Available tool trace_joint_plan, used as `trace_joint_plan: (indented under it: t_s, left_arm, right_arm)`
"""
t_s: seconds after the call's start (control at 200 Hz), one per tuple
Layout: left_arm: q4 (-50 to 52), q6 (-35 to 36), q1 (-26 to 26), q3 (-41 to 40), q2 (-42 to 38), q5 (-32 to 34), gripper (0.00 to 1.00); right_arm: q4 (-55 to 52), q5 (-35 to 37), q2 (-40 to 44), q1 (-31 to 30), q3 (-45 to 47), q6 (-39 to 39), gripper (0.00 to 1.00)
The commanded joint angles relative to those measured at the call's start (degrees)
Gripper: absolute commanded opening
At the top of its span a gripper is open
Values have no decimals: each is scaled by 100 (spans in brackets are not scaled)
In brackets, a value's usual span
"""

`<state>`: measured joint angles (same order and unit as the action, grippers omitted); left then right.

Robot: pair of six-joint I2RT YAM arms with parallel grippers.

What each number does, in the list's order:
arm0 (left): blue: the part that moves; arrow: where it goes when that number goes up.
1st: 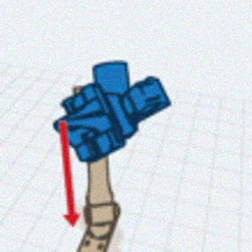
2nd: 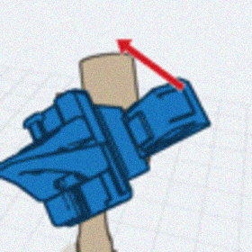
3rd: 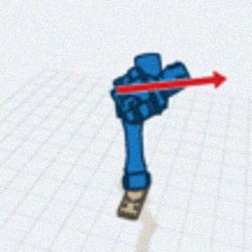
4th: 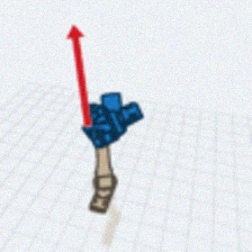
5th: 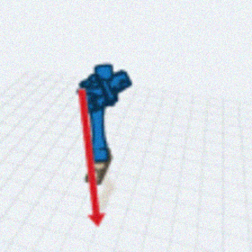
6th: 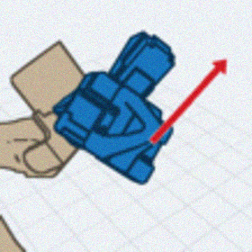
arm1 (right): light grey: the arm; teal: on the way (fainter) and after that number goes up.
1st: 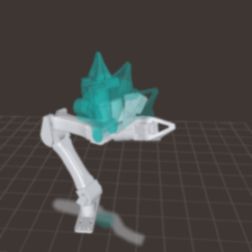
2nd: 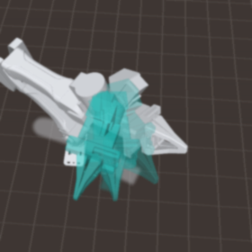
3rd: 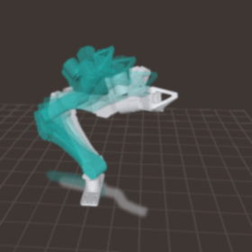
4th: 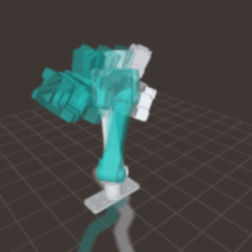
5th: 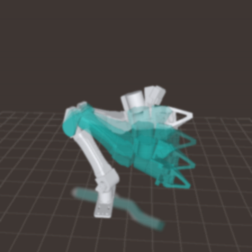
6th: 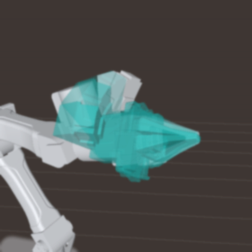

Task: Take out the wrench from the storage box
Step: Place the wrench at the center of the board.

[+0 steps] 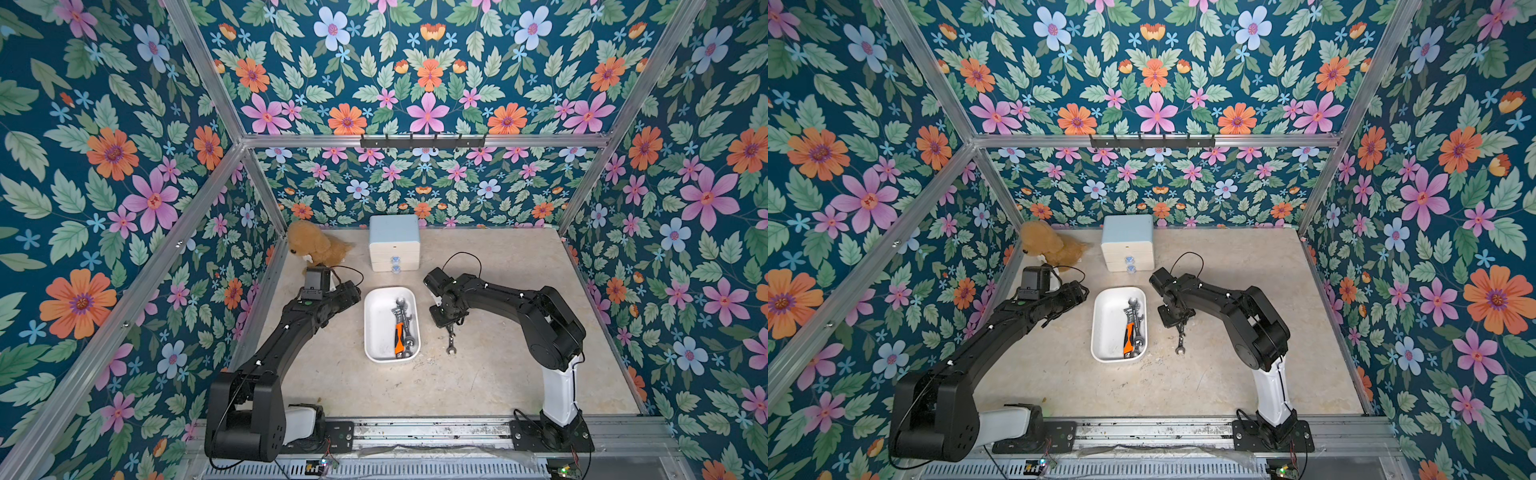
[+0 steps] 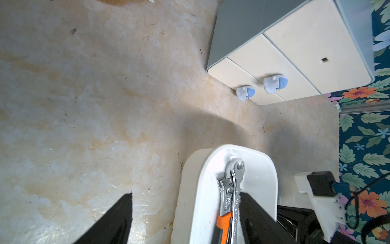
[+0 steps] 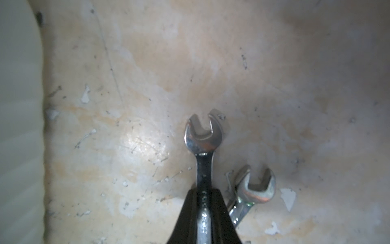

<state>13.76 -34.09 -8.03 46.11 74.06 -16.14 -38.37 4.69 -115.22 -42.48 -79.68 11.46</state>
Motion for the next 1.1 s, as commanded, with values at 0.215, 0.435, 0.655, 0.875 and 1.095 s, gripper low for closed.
trace_joint_plan:
  t_s: [0.215,0.435,0.655,0.875,1.095]
  left_arm:
    - [-31,60,-5,22,-119,-30,83]
    - [-46,60,-5,-5,-177,-92,83]
    - [-55,51,-5,-32,-217,-100,83]
    - [-84,34,-5,-31,-158,-109,83]
    - [22,34,-5,-36,-172,-91,83]
  right_arm:
    - [-217,399,-97,-140,56,2306,13]
    - [19,243,-40,-283,197,2895,14]
    - [-12,164,-30,-377,235,2946,18]
    - [-291,291,102,-380,5,2725,29]
    - [-596,441,742,-404,-369,2360,30]
